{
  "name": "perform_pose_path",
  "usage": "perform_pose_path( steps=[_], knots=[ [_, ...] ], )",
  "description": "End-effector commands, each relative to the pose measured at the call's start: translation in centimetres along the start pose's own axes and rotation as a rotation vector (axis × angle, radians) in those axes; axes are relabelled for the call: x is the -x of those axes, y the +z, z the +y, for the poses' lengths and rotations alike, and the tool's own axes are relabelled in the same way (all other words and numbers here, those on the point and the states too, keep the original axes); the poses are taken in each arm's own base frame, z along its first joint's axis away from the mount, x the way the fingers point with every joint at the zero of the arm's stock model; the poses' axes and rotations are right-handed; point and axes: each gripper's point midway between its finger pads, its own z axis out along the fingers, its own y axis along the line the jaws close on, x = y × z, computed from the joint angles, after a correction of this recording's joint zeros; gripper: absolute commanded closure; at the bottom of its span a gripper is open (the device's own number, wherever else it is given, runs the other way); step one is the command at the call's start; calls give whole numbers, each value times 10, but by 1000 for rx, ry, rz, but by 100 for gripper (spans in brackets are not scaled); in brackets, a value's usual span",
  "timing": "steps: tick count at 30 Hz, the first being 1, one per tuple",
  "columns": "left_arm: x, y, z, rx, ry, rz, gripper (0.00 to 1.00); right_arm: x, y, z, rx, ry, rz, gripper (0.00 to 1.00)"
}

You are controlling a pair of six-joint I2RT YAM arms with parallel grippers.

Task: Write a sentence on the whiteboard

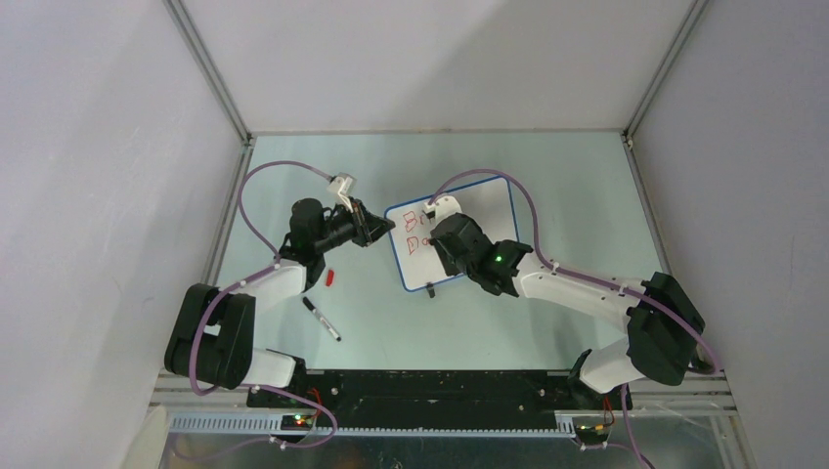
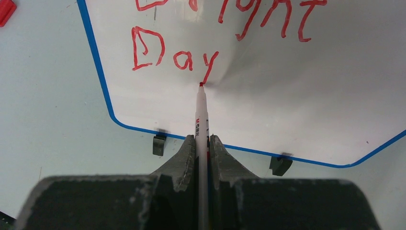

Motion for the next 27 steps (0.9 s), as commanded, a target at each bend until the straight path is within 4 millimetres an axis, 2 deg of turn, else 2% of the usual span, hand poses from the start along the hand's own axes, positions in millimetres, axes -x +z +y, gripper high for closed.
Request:
perform_pose_path(
  steps=[1, 10, 20, 27],
  knots=[
    [10, 1, -5, -6, 57, -12, 80, 13, 1, 8, 22, 4, -38, 100],
    [10, 1, -5, -7, 57, -13, 80, 19, 0, 10, 28, 1, -49, 100],
    [10, 1, -5, -7, 53, -13, 80, 38, -22, 7, 56, 14, -134, 100],
    [9, 2, -5, -14, 45, -14, 80, 46, -27, -3, 38, 40, -178, 100]
  ],
)
